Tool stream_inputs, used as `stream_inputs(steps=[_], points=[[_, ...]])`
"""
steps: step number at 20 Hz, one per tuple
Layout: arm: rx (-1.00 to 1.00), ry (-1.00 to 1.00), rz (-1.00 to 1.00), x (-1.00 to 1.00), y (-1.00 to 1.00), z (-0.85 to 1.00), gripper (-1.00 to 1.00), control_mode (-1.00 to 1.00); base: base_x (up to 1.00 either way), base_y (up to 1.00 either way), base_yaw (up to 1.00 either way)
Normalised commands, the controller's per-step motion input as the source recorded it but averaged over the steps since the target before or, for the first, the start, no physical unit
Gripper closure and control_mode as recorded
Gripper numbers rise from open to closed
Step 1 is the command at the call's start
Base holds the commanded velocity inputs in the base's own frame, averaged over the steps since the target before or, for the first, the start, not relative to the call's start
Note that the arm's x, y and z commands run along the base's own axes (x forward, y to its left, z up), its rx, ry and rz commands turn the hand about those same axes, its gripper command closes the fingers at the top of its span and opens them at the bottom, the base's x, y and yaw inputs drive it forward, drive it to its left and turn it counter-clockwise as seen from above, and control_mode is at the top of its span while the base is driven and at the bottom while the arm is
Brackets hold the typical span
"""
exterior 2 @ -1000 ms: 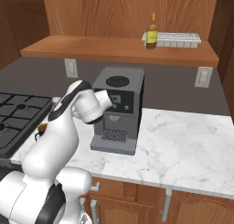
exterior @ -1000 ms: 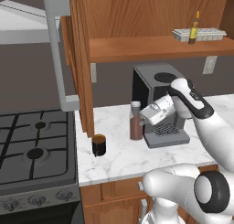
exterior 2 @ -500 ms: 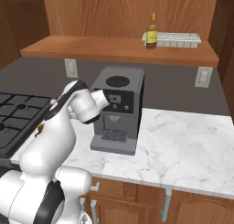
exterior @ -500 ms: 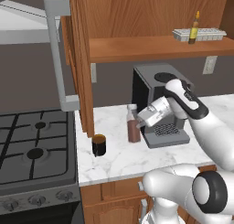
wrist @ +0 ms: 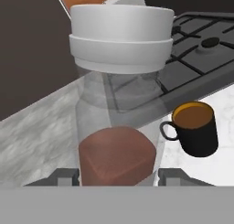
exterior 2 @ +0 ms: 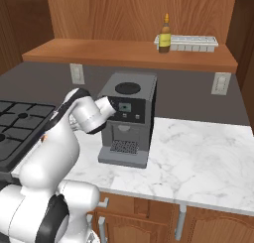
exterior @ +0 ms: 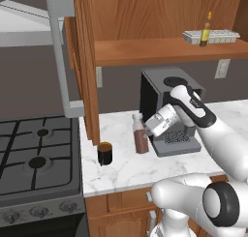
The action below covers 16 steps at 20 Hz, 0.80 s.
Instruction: Pick the cinnamon and honey bottle from the cabinet and place them next to the mug.
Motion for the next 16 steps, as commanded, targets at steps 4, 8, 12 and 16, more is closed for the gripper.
stream_inputs(steps=[4, 8, 12, 16], points=[[-0.07, 0.00, 0.00, 0.07, 0.13, -0.01, 1.00, -1.00, 0.00, 0.00, 0.00], [-0.05, 0.00, 0.00, 0.04, 0.09, -0.03, 1.00, -1.00, 0.00, 0.00, 0.00], [-0.02, -0.05, 0.00, 0.00, 0.00, -0.11, 1.00, -1.00, 0.00, 0.00, 0.00], [0.00, -0.09, 0.00, 0.00, 0.00, -0.24, 1.00, -1.00, 0.00, 0.00, 0.00]])
